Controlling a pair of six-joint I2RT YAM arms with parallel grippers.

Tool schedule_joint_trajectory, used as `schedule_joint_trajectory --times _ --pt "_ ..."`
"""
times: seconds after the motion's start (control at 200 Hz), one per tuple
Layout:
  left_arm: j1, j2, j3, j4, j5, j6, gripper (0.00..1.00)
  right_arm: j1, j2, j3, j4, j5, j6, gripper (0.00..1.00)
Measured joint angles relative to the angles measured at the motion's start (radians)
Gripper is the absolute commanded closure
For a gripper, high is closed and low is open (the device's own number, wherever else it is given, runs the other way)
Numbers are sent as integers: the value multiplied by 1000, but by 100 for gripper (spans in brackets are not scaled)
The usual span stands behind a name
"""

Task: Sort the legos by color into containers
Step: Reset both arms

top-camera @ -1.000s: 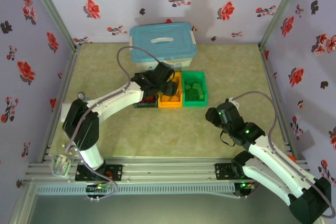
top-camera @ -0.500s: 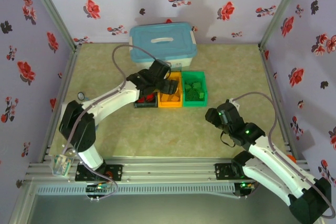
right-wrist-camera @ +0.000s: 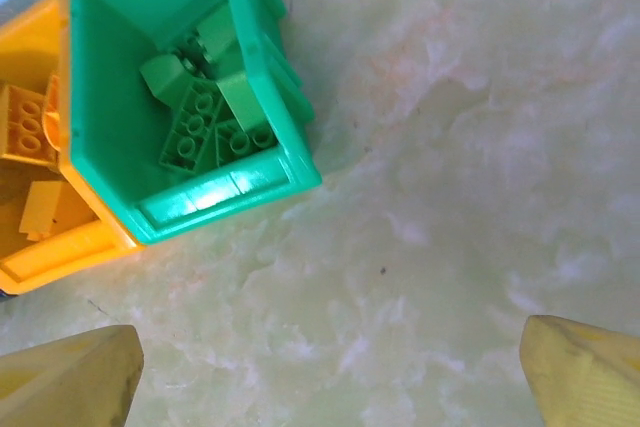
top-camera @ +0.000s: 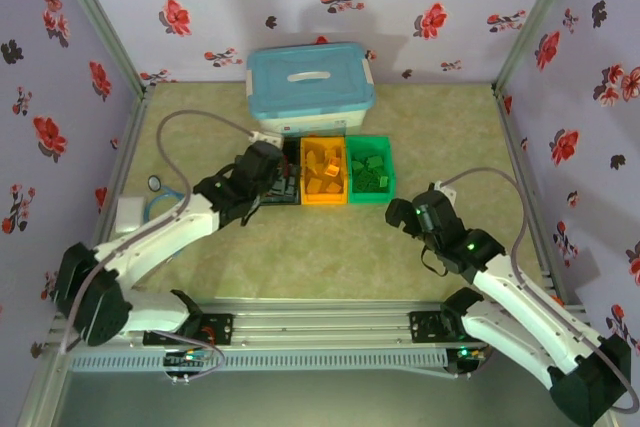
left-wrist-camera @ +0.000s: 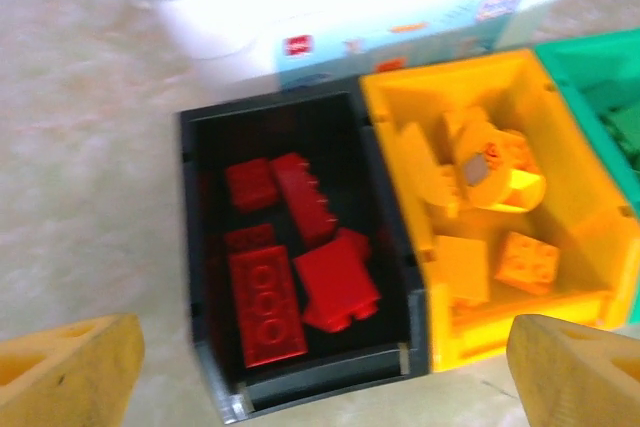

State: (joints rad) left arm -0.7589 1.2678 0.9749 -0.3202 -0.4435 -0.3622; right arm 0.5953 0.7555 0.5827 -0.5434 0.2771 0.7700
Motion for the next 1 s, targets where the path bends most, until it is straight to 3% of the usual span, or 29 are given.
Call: schedule_joint_trajectory --times 0.275,0.62,0.785,1.0 --pt "13 -292 -273 78 -268 31 0 0 -34 43 76 166 -259 1" --pt "21 -620 -608 192 -576 187 0 0 -219 -184 290 382 -465 1" --pt "25 -659 -706 326 -669 283 0 -4 -218 -243 322 476 -473 1" --pt "51 -572 -801 456 -718 310 0 -68 -193 -273 458 517 -533 1"
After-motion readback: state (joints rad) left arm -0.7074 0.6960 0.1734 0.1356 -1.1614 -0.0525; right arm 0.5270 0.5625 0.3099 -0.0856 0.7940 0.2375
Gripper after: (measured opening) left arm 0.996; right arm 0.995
